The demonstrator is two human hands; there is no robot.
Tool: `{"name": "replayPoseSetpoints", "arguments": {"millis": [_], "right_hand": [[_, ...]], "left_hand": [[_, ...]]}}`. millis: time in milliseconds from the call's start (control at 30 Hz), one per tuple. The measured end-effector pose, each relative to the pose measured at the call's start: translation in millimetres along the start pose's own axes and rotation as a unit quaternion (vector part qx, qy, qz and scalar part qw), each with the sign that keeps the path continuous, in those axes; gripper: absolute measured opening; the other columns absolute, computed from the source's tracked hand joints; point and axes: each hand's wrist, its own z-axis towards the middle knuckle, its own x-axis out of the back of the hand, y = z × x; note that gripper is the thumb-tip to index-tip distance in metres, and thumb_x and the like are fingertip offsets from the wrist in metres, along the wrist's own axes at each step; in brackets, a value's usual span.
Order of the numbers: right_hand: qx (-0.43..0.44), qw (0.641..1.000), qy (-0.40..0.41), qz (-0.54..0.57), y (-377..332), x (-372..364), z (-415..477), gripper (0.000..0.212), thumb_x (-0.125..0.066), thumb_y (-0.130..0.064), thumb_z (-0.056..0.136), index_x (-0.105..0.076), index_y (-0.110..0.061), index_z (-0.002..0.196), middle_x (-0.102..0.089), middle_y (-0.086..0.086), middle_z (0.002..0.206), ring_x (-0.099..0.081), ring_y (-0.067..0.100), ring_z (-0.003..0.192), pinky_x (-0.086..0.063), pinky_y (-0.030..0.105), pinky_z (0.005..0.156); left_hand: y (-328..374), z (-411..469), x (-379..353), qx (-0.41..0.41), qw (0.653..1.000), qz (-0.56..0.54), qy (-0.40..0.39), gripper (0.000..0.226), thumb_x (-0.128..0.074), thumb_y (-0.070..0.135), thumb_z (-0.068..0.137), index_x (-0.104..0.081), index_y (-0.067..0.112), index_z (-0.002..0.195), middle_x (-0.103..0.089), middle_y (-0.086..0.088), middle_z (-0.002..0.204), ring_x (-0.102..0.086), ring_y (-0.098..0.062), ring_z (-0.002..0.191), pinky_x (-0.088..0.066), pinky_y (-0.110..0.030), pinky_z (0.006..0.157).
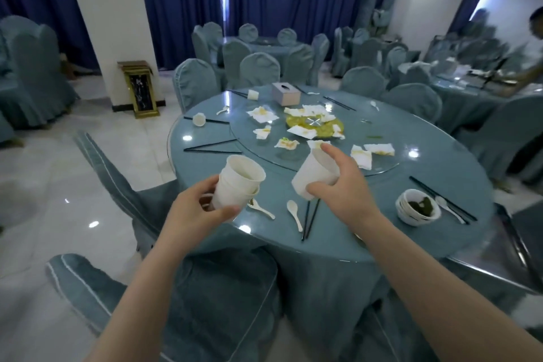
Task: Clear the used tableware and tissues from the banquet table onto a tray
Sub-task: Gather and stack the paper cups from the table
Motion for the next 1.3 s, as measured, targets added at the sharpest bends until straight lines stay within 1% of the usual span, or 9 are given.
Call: {"name": "replayPoseSetpoints", "arguments": {"millis": [100, 333, 433, 567, 700, 800, 900, 1100, 1300], "right_hand": [[0.013, 1.000, 0.005, 0.014, -22, 7, -17, 0.069, -0.076, -0.012, 0.070, -0.045, -0.046, 0.121, -0.043, -0.011, 0.124, -0.043, 0.011, 0.108, -0.039, 0.026, 0.082], [0.050, 0.996, -0.017, 0.066, -77, 3, -65, 0.066, -0.081, -0.025, 0.072, -0.044, -0.054, 0.118, -0.052, -0.017, 0.124, -0.057, 0.007, 0.105, -0.048, 0.017, 0.074], [0.081, 0.992, -0.053, 0.077, -97, -14, -88, 0.067, -0.082, -0.026, 0.073, -0.045, -0.049, 0.124, -0.053, -0.020, 0.122, -0.060, 0.005, 0.102, -0.052, 0.017, 0.076], [0.107, 0.988, -0.097, 0.060, -117, -37, -111, 0.067, -0.082, -0.029, 0.072, -0.043, -0.062, 0.115, -0.049, -0.029, 0.121, -0.059, 0.009, 0.105, -0.052, 0.014, 0.067], [0.103, 0.987, -0.113, 0.056, -143, -70, -121, 0.068, -0.083, -0.030, 0.069, -0.046, -0.055, 0.120, -0.051, -0.024, 0.122, -0.061, 0.010, 0.104, -0.054, 0.018, 0.074], [0.084, 0.983, -0.142, 0.078, -167, -116, -118, 0.065, -0.085, -0.025, 0.069, -0.049, -0.049, 0.118, -0.053, -0.018, 0.122, -0.062, 0.013, 0.104, -0.056, 0.033, 0.087], [0.101, 0.976, -0.182, 0.068, -196, -170, -110, 0.063, -0.084, -0.028, 0.069, -0.047, -0.058, 0.111, -0.052, -0.025, 0.118, -0.059, 0.009, 0.105, -0.053, 0.030, 0.086], [0.063, 0.947, -0.270, 0.161, -246, -311, -84, 0.053, -0.062, -0.051, 0.083, -0.052, -0.031, 0.131, -0.058, -0.010, 0.127, -0.058, 0.010, 0.112, -0.054, 0.023, 0.079], [0.074, 0.940, -0.293, 0.159, -280, -435, -63, 0.041, -0.060, -0.035, 0.092, -0.052, -0.028, 0.131, -0.059, -0.011, 0.125, -0.058, 0.008, 0.112, -0.053, 0.031, 0.093]], "left_hand": [[9, -10, 3, -0.025, 1.000, 0.000, -0.014, 0.058, -0.079, 0.028, 0.073, -0.052, 0.044, 0.122, -0.062, 0.021, 0.110, -0.058, -0.001, 0.099, -0.046, -0.021, 0.080], [20, -56, 33, -0.038, 0.999, 0.023, -0.032, 0.064, -0.080, 0.025, 0.072, -0.054, 0.035, 0.129, -0.063, 0.014, 0.113, -0.058, -0.004, 0.102, -0.047, -0.027, 0.086], [22, -79, 58, -0.052, 0.998, 0.039, -0.026, 0.064, -0.081, 0.026, 0.070, -0.054, 0.039, 0.127, -0.062, 0.020, 0.110, -0.057, 0.001, 0.098, -0.043, -0.015, 0.075], [20, -99, 89, -0.067, 0.994, 0.082, -0.029, 0.063, -0.081, 0.026, 0.068, -0.052, 0.047, 0.121, -0.060, 0.025, 0.107, -0.056, 0.002, 0.098, -0.042, -0.018, 0.075], [13, -115, 125, -0.074, 0.992, 0.102, -0.024, 0.062, -0.081, 0.031, 0.066, -0.046, 0.059, 0.109, -0.057, 0.032, 0.101, -0.055, 0.007, 0.093, -0.040, -0.012, 0.070], [1, -121, 164, -0.069, 0.994, 0.090, -0.006, 0.060, -0.082, 0.033, 0.064, -0.049, 0.063, 0.104, -0.059, 0.034, 0.097, -0.056, 0.011, 0.089, -0.043, -0.013, 0.072], [-13, -121, 215, -0.064, 0.994, 0.087, 0.013, 0.058, -0.083, 0.032, 0.063, -0.050, 0.063, 0.100, -0.061, 0.032, 0.096, -0.058, 0.009, 0.088, -0.047, -0.015, 0.071], [-62, -98, 340, -0.056, 0.990, 0.111, 0.060, 0.057, -0.082, 0.035, 0.062, -0.054, 0.056, 0.107, -0.063, 0.028, 0.098, -0.058, 0.006, 0.085, -0.044, -0.012, 0.067], [-124, -70, 442, -0.028, 0.990, 0.124, 0.068, 0.056, -0.079, 0.038, 0.063, -0.055, 0.053, 0.111, -0.064, 0.024, 0.101, -0.061, -0.004, 0.088, -0.053, -0.026, 0.073]]}}
